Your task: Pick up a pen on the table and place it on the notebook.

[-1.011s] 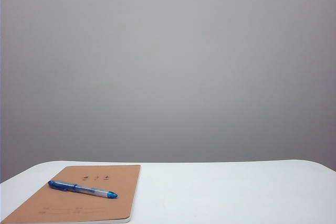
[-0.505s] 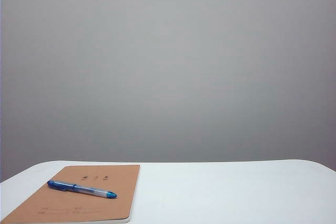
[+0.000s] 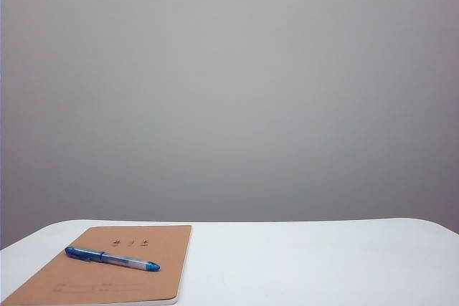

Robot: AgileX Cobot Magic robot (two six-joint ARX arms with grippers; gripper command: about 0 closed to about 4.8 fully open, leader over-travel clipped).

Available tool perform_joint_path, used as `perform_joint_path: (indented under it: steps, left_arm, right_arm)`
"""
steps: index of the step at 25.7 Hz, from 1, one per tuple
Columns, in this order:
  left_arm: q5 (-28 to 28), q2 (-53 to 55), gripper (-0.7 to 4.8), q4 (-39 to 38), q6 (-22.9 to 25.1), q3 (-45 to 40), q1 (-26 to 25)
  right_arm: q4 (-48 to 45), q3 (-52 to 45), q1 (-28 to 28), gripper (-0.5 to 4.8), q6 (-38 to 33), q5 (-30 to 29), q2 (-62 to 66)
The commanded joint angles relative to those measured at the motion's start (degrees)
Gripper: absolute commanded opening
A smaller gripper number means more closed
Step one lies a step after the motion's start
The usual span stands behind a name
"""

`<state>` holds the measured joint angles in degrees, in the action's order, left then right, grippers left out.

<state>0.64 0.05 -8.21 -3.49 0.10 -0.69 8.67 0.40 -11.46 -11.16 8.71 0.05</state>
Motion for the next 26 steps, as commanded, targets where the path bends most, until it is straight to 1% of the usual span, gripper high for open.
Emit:
perform_joint_path:
  steps: [1,2,4,7,8,12,15,16,26]
  left_arm:
    - [-3.6,0.1,-0.05,-2.4,0.1,0.2,-0.1]
    - [-4.7,0.2,-0.06,-2.4,0.1,0.2,-0.1]
    - [-4.1,0.2,-0.05,-2.4,0.1,0.2,-0.1]
    - [-2.7,0.2,0.28,-2.6,1.4,0.2,0.0]
    - [-2.3,0.2,0.29,-2.6,1.5,0.2,0.0]
    - [-3.0,0.2,0.19,-2.4,1.2,0.2,0.0]
    - [-3.3,0.2,0.22,-2.4,2.0,0.2,-0.1]
    - [-3.2,0.2,0.22,-2.4,1.2,0.2,-0.1]
    - [-3.0,0.2,0.22,-2.4,1.2,0.2,0.0]
  right_arm:
    - [1.2,-0.3,-0.2,-0.06,-0.6,0.4,0.2]
    - [1.2,-0.3,-0.2,-0.06,-0.6,0.7,0.2]
    - [1.2,-0.3,-0.2,-0.05,-0.4,0.6,0.2]
    - [1.2,-0.3,-0.2,-0.06,-0.4,0.6,0.2]
    - [1.2,-0.3,-0.2,-0.06,-0.4,0.6,0.2]
    - [1.2,-0.3,-0.2,-0.06,0.8,0.1,0.2]
    - [1.2,-0.3,-0.2,-0.06,0.9,0.1,0.2]
    - [1.1,-0.3,-0.2,-0.05,0.9,0.1,0.2]
    - [1.0,-0.3,-0.2,-0.05,0.8,-0.3,0.1]
